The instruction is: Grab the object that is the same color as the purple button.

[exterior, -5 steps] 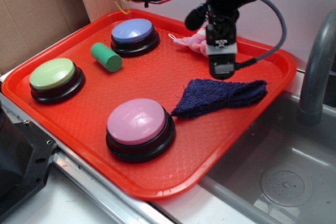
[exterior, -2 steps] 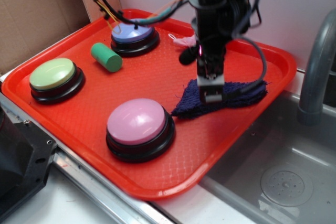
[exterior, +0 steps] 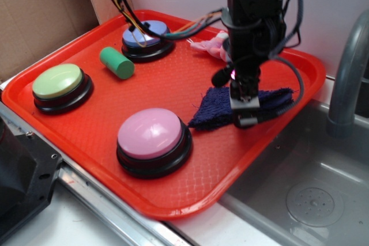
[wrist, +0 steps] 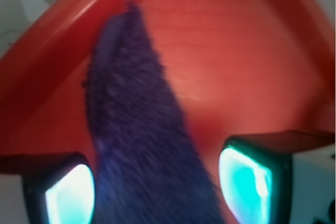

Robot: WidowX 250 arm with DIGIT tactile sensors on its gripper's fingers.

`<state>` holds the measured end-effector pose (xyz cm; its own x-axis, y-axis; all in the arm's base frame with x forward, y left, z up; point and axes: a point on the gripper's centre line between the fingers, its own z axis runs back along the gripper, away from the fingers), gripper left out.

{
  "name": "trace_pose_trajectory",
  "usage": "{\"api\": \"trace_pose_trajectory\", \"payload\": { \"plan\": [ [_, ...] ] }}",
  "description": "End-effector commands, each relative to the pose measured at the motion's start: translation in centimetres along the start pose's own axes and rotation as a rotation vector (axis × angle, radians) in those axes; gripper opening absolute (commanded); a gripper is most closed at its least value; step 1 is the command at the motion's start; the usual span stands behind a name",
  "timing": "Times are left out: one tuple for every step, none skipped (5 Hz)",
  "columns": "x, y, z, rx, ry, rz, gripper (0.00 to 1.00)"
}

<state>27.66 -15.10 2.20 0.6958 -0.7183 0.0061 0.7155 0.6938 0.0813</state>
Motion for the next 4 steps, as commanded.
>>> {"api": "trace_pose_trajectory", "payload": {
  "plan": [
    [-1.5,-2.9,-1.2,-0.198,-0.062,0.035,0.0],
    [-2.6,-2.7,-0.6,-0.156,-0.053,0.055,0.0],
    [-3.4,-2.2,0.8,-0.036,0.043,0.039,0.0],
    [-3.4,-1.8,3.9,0.031,0.115,0.022,0.0]
  ]
}}
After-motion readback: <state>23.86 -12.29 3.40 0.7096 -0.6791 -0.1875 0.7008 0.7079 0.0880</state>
